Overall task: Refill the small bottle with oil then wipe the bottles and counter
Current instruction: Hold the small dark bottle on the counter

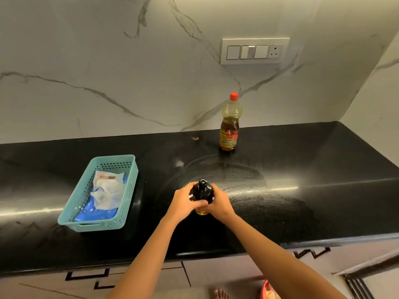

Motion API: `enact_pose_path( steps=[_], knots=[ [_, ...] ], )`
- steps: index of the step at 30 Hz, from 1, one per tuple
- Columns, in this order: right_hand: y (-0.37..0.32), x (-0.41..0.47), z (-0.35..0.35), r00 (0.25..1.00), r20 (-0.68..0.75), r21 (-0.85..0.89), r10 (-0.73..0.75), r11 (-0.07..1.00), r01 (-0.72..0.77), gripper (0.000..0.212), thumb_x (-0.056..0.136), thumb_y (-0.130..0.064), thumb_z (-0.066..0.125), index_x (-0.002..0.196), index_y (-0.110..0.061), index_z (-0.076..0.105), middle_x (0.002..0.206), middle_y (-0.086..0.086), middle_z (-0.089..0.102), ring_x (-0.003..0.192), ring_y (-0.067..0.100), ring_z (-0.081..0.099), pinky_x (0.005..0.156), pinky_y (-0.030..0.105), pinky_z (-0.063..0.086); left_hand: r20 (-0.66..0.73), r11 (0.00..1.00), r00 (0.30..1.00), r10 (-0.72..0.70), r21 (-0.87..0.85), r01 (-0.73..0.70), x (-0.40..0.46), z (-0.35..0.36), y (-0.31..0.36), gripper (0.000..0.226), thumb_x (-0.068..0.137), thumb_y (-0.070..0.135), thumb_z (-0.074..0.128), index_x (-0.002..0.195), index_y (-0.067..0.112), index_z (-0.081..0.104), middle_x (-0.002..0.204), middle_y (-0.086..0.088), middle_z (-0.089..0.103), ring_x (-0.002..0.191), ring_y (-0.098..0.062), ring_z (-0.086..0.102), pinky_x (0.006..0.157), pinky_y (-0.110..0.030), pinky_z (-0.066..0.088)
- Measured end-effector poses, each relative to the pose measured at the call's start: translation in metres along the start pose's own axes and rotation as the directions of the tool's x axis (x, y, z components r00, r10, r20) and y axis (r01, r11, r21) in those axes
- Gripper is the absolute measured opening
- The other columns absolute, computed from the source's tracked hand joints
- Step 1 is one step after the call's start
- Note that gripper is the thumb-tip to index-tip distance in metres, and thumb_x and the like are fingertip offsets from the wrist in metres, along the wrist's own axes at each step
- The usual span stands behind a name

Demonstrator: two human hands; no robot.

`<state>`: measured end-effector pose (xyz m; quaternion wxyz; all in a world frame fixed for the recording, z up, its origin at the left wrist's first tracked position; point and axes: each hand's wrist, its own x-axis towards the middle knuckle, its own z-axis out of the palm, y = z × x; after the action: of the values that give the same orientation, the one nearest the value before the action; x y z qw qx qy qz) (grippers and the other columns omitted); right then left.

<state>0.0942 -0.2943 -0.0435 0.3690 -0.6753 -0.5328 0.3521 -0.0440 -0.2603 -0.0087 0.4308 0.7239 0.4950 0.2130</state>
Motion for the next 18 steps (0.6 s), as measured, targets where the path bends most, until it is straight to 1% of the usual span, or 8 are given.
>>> enact_pose_path(
  steps=[5, 8, 11, 13, 15, 16, 17, 18],
  knots=[
    [0.002, -0.017, 0.009, 1.0, -0.025, 0.024, -0.006, 1.0, 0.007, 0.061, 0.058, -0.014, 0.083, 0.113, -0.016, 0.057, 0.094, -0.007, 0.064, 0.087, 0.007, 0.06, 0.066, 0.005, 0.042, -0.007, 0.999, 1.0, 0.002, -0.035, -0.002, -0.017, 0.003, -0.009, 0.067, 0.068, 0.016, 0.083, 0.128, 0.019, 0.053, 0.105, 0.011, 0.059, 0.101, -0.003, 0.055, 0.091, -0.015, 0.04],
    [0.004, -0.017, 0.009, 1.0, -0.023, 0.053, 0.001, 0.999, 0.0, 0.062, 0.058, -0.014, 0.083, 0.114, -0.018, 0.057, 0.094, -0.008, 0.064, 0.087, 0.005, 0.059, 0.065, 0.002, 0.042, 0.001, 0.998, 1.0, -0.003, -0.065, 0.003, -0.018, 0.004, -0.011, 0.068, 0.069, 0.014, 0.081, 0.13, 0.019, 0.051, 0.11, 0.009, 0.059, 0.104, -0.004, 0.054, 0.092, -0.016, 0.04],
    [0.005, -0.014, 0.008, 1.0, 0.011, 0.078, 0.016, 0.997, -0.017, 0.067, 0.058, -0.014, 0.084, 0.118, -0.018, 0.055, 0.097, -0.009, 0.062, 0.089, 0.005, 0.058, 0.066, 0.004, 0.042, 0.01, 0.996, 1.0, 0.001, -0.084, 0.0, -0.014, 0.005, -0.013, 0.069, 0.071, 0.013, 0.08, 0.132, 0.02, 0.049, 0.114, 0.009, 0.059, 0.107, -0.003, 0.053, 0.093, -0.015, 0.039],
    [0.008, -0.009, 0.002, 0.994, 0.107, 0.071, 0.017, 0.997, -0.025, 0.073, 0.057, -0.016, 0.083, 0.122, -0.019, 0.051, 0.102, -0.007, 0.063, 0.093, 0.007, 0.059, 0.072, 0.01, 0.044, 0.016, 0.995, 1.0, -0.001, -0.101, 0.003, -0.01, 0.005, -0.015, 0.071, 0.069, 0.012, 0.081, 0.131, 0.024, 0.048, 0.113, 0.012, 0.058, 0.108, -0.003, 0.054, 0.099, -0.02, 0.042],
    [0.013, 0.003, -0.012, 0.958, 0.286, 0.023, 0.0, 1.0, -0.007, 0.083, 0.057, -0.013, 0.081, 0.131, -0.021, 0.043, 0.117, -0.002, 0.061, 0.106, 0.013, 0.058, 0.087, 0.026, 0.049, 0.017, 0.992, 1.0, 0.002, -0.125, 0.0, -0.003, 0.005, -0.019, 0.069, 0.067, 0.012, 0.083, 0.12, 0.039, 0.048, 0.111, 0.019, 0.058, 0.107, 0.0, 0.055, 0.102, -0.025, 0.043],
    [0.016, 0.012, -0.023, 0.933, 0.36, -0.016, 0.006, 1.0, 0.0, 0.087, 0.059, -0.009, 0.08, 0.135, -0.021, 0.038, 0.127, 0.0, 0.056, 0.116, 0.015, 0.054, 0.094, 0.031, 0.048, 0.026, 0.991, 1.0, 0.003, -0.132, 0.0, -0.001, 0.004, -0.022, 0.07, 0.065, 0.013, 0.084, 0.114, 0.045, 0.046, 0.111, 0.022, 0.057, 0.107, 0.003, 0.055, 0.103, -0.024, 0.042],
    [0.017, 0.023, -0.036, 0.925, 0.379, -0.043, 0.02, 0.999, -0.004, 0.087, 0.063, -0.006, 0.078, 0.138, -0.02, 0.035, 0.134, 0.003, 0.051, 0.123, 0.018, 0.049, 0.099, 0.033, 0.046, 0.033, 0.99, 0.999, 0.005, -0.139, 0.0, 0.001, 0.004, -0.023, 0.072, 0.063, 0.015, 0.086, 0.112, 0.049, 0.044, 0.112, 0.023, 0.057, 0.108, 0.003, 0.054, 0.104, -0.024, 0.04],
    [0.017, 0.037, -0.049, 0.94, 0.339, -0.038, 0.034, 0.999, -0.022, 0.084, 0.068, -0.004, 0.076, 0.139, -0.018, 0.034, 0.139, 0.006, 0.047, 0.129, 0.021, 0.045, 0.101, 0.033, 0.044, 0.044, 0.989, 0.999, -0.003, -0.145, 0.009, 0.003, 0.004, -0.026, 0.076, 0.06, 0.018, 0.087, 0.115, 0.048, 0.044, 0.114, 0.023, 0.056, 0.111, 0.001, 0.053, 0.106, -0.024, 0.038]
  ],
)
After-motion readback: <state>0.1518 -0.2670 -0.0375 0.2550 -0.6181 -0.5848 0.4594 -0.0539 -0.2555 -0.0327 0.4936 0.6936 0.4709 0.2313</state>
